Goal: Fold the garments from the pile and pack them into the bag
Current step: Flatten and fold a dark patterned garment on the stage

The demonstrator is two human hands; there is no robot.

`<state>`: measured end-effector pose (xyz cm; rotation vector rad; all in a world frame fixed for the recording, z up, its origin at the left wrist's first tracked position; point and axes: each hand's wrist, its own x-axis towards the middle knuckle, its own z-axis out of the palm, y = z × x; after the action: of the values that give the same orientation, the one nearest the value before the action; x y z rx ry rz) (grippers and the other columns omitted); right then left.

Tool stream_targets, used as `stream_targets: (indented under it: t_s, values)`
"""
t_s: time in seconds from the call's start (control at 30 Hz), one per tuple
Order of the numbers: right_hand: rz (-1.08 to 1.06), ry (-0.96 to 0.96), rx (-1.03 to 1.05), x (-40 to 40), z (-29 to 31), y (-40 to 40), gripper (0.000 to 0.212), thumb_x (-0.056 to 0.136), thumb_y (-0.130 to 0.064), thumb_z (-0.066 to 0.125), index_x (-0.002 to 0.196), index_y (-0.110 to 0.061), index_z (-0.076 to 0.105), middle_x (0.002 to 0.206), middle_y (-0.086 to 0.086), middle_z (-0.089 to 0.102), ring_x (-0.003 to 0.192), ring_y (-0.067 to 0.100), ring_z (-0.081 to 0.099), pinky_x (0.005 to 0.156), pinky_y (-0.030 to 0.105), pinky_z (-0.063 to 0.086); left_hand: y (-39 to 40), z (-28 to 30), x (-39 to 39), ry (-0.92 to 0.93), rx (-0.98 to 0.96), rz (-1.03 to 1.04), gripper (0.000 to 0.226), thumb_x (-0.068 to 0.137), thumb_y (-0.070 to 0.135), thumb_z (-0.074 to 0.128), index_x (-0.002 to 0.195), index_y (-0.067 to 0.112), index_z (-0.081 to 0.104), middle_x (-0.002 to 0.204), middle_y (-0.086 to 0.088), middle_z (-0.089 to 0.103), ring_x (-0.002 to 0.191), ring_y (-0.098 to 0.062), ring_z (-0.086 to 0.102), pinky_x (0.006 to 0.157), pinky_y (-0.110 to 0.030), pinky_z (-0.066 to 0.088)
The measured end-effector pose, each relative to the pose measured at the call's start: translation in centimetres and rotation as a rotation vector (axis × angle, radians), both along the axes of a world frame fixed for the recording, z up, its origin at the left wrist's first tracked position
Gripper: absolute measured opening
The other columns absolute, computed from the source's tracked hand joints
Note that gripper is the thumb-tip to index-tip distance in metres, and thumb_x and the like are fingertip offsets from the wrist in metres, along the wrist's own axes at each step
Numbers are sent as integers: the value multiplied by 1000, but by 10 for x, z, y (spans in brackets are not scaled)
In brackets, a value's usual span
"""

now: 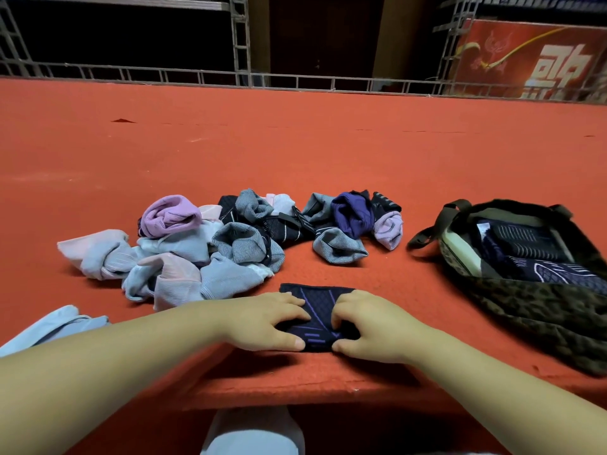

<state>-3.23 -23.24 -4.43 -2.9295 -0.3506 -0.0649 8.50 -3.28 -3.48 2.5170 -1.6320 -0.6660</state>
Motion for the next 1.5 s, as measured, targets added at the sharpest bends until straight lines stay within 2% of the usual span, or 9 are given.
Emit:
stream_targets:
  t_s: [0.17,0.3,0.5,0.63,0.77,0.97,1.1,1.27,1.5]
  values:
    - [30,-2,24,3,4,8,15,81,-30,57,88,-17,58,91,-2,59,87,17,52,78,31,42,4,4,-7,-86,-90,5,64,84,52,59,139,25,43,149,2,37,137,-14,32,113,-27,23]
    - [-61,144,263,1,16,2,13,84,-25,57,76,-30,49,75,-8,56,64,6,46,64,26,39,6,9,-14,2,-164,102,46,73,49,63,115,31,59,108,10,64,98,-8,58,89,-30,46]
    - [-172,181,653,4,16,-3,16,92,-26,55,76,-24,52,63,-12,48,55,2,39,56,22,33,-1,11,-7,219,-343,277,13,88,30,63,78,27,56,66,11,51,63,-4,47,63,-22,38]
    - [-366,31,587,11,6,-7,12,91,-28,59,82,-25,52,70,-10,56,60,2,47,59,20,37,-9,-2,3,350,-387,486,15,89,28,62,76,24,55,70,2,56,60,-13,53,58,-26,47]
    - [-454,2,434,16,-5,-10,15,91,-34,59,89,-23,50,77,-10,58,75,12,56,68,28,40,-16,-6,12,196,-322,524,19,87,41,62,85,22,58,76,0,62,66,-15,57,67,-28,49]
    - [-439,229,307,20,-2,-14,42,91,-59,42,76,-20,49,79,-5,56,80,20,53,70,34,38,-21,1,12,129,-45,525,33,86,53,57,92,21,55,81,4,62,77,-14,57,69,-26,41]
    - [-354,402,269,20,6,-13,39,81,-59,61,75,-21,51,75,-7,55,68,12,50,59,28,36,-19,2,14,221,-12,507,30,83,48,64,89,20,54,87,2,59,80,-15,54,70,-27,39]
    - [-357,380,582,16,5,-29,31,87,-44,63,77,-16,57,70,-6,55,62,9,48,62,27,37,-24,4,7,852,-328,610,32,68,32,70,90,19,51,69,4,61,59,-8,55,56,-22,46]
    - [-608,34,1148,-2,11,-68,32,74,-32,78,84,-20,50,82,4,61,72,19,57,63,35,45,-84,15,-8,968,-616,646,30,95,34,51,119,16,56,109,-7,68,87,-17,62,66,-29,51]
